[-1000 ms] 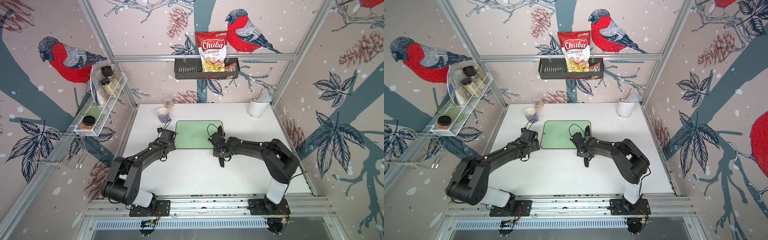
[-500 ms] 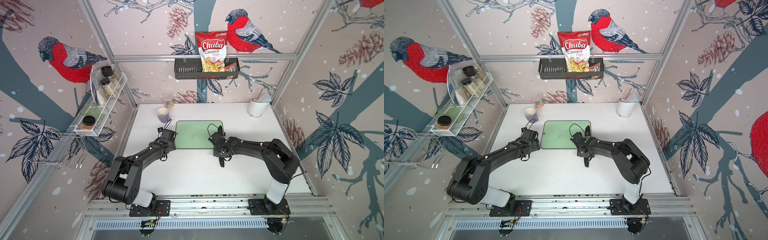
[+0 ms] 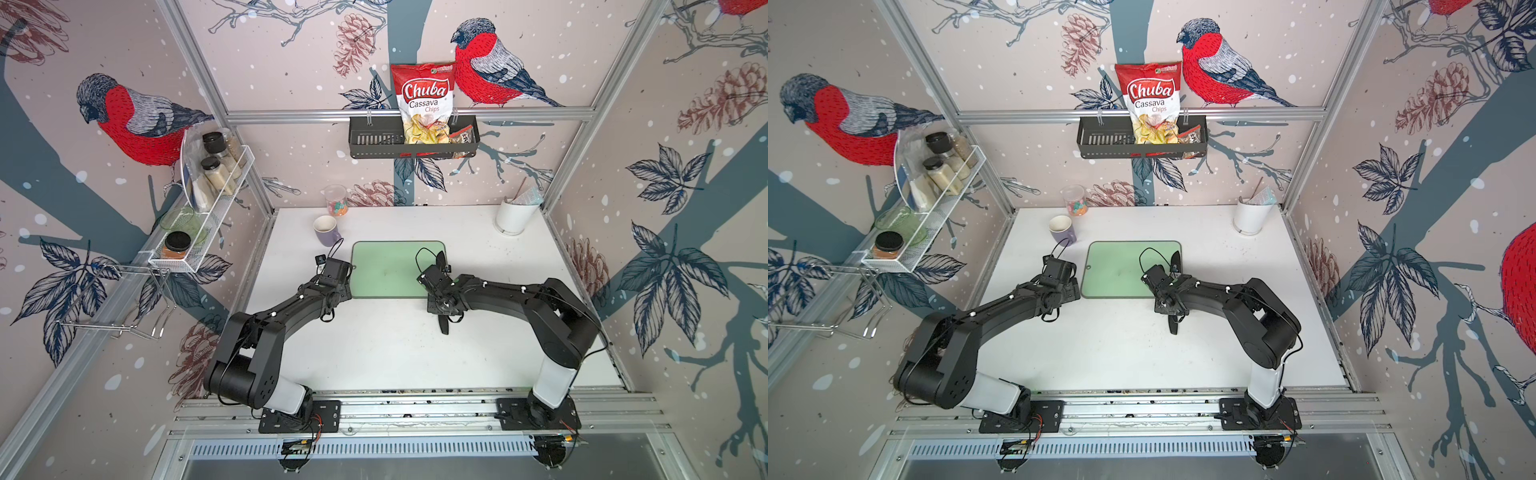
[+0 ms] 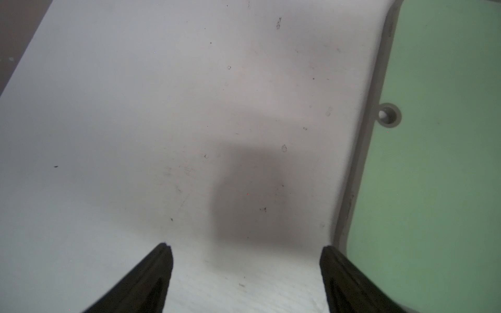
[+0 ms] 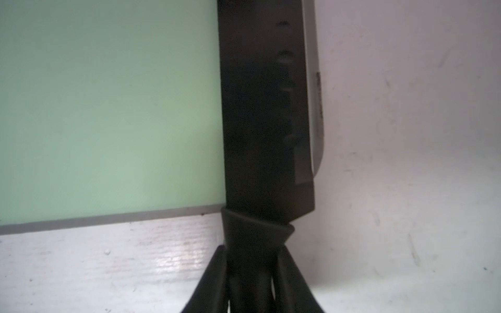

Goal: Align the knife with the edge of the cutting board
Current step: Place the knife at the edge of the cutting board, then reset both arms

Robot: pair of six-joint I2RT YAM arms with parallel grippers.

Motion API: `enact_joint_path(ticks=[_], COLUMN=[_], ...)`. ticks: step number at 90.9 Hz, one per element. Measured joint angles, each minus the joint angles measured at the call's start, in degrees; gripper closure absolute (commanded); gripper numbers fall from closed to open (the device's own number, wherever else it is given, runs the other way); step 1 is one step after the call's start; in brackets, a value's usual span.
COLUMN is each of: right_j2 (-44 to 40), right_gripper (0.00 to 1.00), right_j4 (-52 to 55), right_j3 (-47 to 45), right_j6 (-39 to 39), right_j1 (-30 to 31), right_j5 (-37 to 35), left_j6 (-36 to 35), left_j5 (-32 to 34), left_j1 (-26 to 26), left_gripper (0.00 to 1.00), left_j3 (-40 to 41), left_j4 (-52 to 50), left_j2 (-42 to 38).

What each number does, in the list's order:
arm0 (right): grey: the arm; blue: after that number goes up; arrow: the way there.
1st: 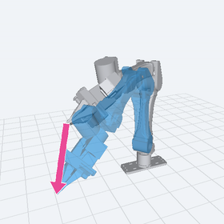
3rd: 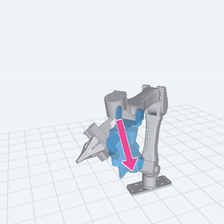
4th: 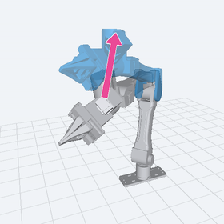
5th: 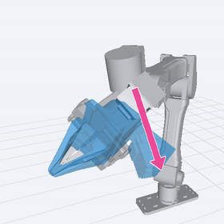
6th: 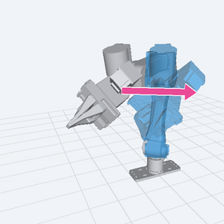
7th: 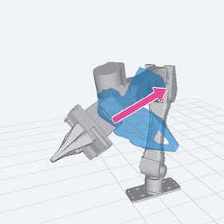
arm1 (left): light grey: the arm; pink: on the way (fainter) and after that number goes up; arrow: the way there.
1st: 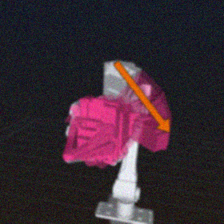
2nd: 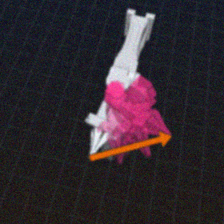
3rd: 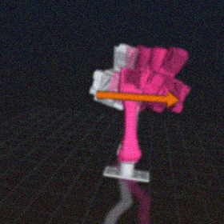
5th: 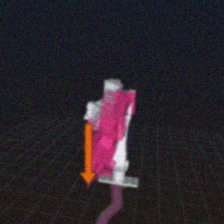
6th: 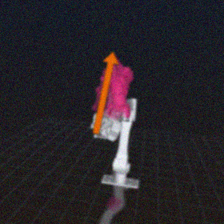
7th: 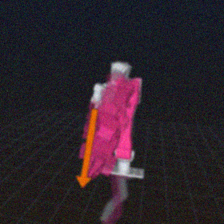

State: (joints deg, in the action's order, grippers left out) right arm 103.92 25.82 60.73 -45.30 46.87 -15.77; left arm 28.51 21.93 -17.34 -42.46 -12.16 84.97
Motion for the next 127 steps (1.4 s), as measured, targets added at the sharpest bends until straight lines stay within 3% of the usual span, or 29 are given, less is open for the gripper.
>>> enact_joint_path(ticks=[25,52,61,81,86,96,110,127], right_j2=[-0.3,-0.4,-1.0,-8.2,-12.5,-23.3,-41.3,-58.9], right_gripper=[0.56,0.52,0.47,0.15,0.02,0.00,0.00,0.00], right_j4=[-0.7,-0.9,-0.7,3.7,4.1,4.1,-2.7,-16.4], right_j3=[-0.7,-0.9,-1.3,0.2,0.8,0.5,-6.7,-27.0], right_j6=[-0.3,-1.1,-1.1,0.5,1.8,6.6,13.3,19.7], right_j1=[-0.1,0.0,0.0,3.5,4.0,3.3,-4.3,-24.5], right_j5=[-0.9,-1.3,-1.2,-4.0,-5.6,-9.3,-12.6,-10.3], left_j6=[0.0,0.0,0.0,0.0,0.0,-0.5,-3.4,-9.8], left_j5=[0.2,0.2,0.2,0.7,0.9,1.6,3.8,6.3], left_j1=[-0.1,-0.1,-0.1,-0.1,-0.1,-0.1,-0.8,-1.1], left_gripper=[0.13,0.13,0.13,0.13,0.13,0.13,0.07,0.03], left_j3=[0.0,0.0,0.0,0.6,1.5,3.9,8.2,18.7], left_j4=[0.0,0.0,0.0,0.1,0.4,1.7,6.4,19.7], left_j2=[0.0,0.0,0.0,-1.3,-3.0,-8.4,-21.1,-31.8])
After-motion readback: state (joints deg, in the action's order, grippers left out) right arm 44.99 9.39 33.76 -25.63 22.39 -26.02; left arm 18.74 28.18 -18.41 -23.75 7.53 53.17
